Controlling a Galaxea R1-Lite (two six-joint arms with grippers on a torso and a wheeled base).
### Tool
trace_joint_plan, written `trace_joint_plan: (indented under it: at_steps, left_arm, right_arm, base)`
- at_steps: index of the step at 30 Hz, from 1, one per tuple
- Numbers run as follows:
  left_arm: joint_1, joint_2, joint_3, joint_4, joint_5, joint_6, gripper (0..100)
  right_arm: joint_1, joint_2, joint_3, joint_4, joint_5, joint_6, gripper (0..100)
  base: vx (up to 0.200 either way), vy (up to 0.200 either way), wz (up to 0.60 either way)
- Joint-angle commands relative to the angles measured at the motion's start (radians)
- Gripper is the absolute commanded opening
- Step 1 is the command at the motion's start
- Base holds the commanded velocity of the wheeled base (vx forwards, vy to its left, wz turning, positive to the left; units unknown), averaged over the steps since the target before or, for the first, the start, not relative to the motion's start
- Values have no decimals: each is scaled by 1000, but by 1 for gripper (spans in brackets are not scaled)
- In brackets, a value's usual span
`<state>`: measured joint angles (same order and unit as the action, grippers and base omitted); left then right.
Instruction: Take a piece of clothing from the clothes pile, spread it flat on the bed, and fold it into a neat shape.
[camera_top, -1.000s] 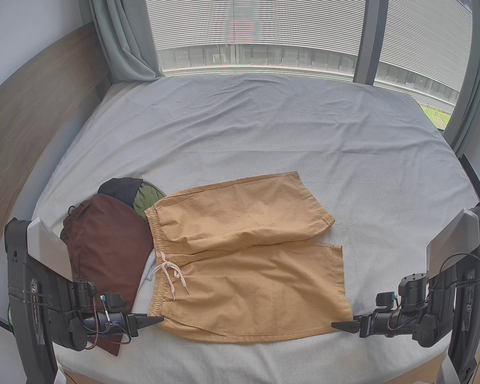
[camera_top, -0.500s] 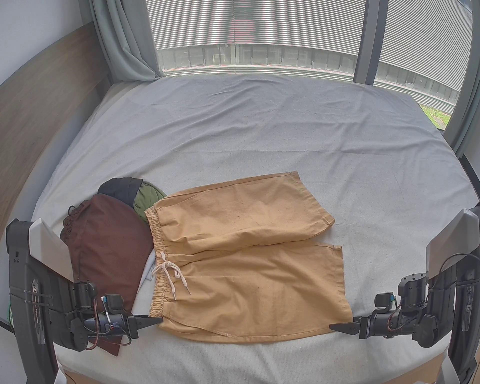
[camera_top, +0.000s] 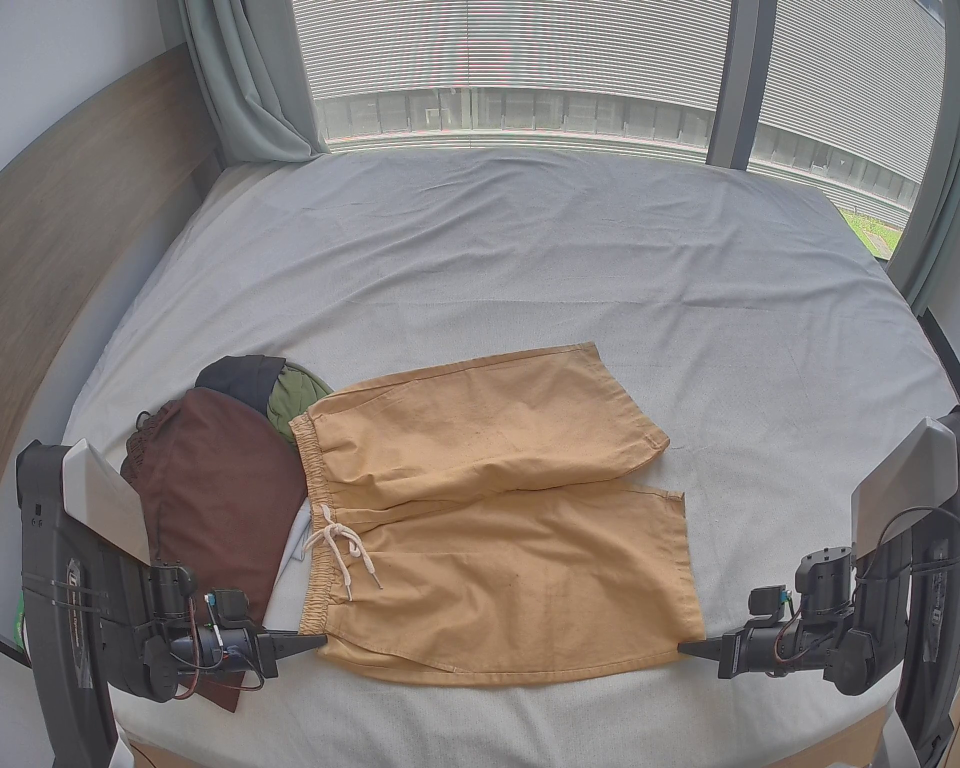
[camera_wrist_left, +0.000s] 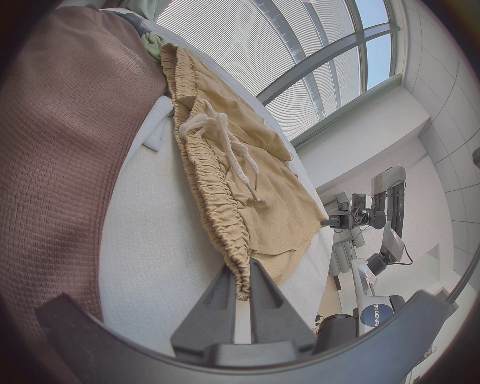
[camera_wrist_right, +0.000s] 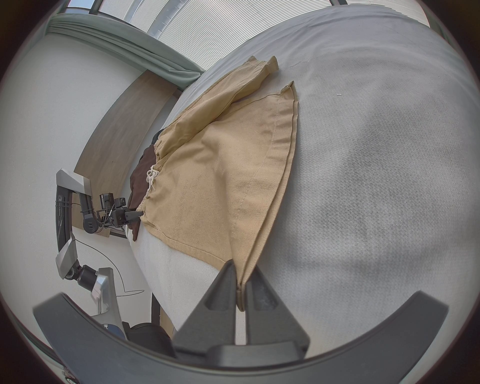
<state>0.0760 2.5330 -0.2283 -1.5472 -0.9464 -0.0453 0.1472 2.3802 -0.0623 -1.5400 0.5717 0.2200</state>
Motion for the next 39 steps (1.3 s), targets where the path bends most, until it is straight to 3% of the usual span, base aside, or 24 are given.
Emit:
trace_joint_plan:
  at_steps: [1, 6, 13, 16, 24, 28, 32, 33, 39]
  left_arm:
    - [4, -16, 23, -1, -14, 5, 0]
    - [28, -40, 56, -1, -60, 36, 0]
    - [45, -85, 139, 1, -61, 44, 0]
    - [61, -82, 159, 1, -61, 78, 0]
    - [81, -34, 175, 1, -65, 214, 0]
    - [81, -22, 165, -1, -71, 252, 0]
    - [71, -42, 127, -1, -84, 236, 0]
    - [67, -62, 106, -1, -88, 209, 0]
    - [38, -177, 73, -1, -91, 33, 0]
  right_arm:
    - [0, 1, 12, 0, 0, -2, 0]
    - [0, -7, 41, 0, 0, -34, 0]
    - [-44, 27, 62, 8, 2, -248, 0]
    - [-61, 50, 62, 11, 4, -300, 0]
    - [-66, 39, 62, 64, 16, -353, 0]
    - [-71, 24, 61, 47, 71, -360, 0]
    - [-71, 8, 59, 4, 106, -349, 0]
    - [-69, -12, 53, -3, 134, -335, 0]
    - [-60, -107, 27, -2, 140, -283, 0]
  base:
    - [0, 0, 0]
    - [0, 0, 0]
    - [0, 0, 0]
    - [0, 0, 0]
    - [0, 0, 0]
    - [0, 0, 0]
    - [0, 0, 0]
    - [0, 0, 0]
    - [0, 0, 0]
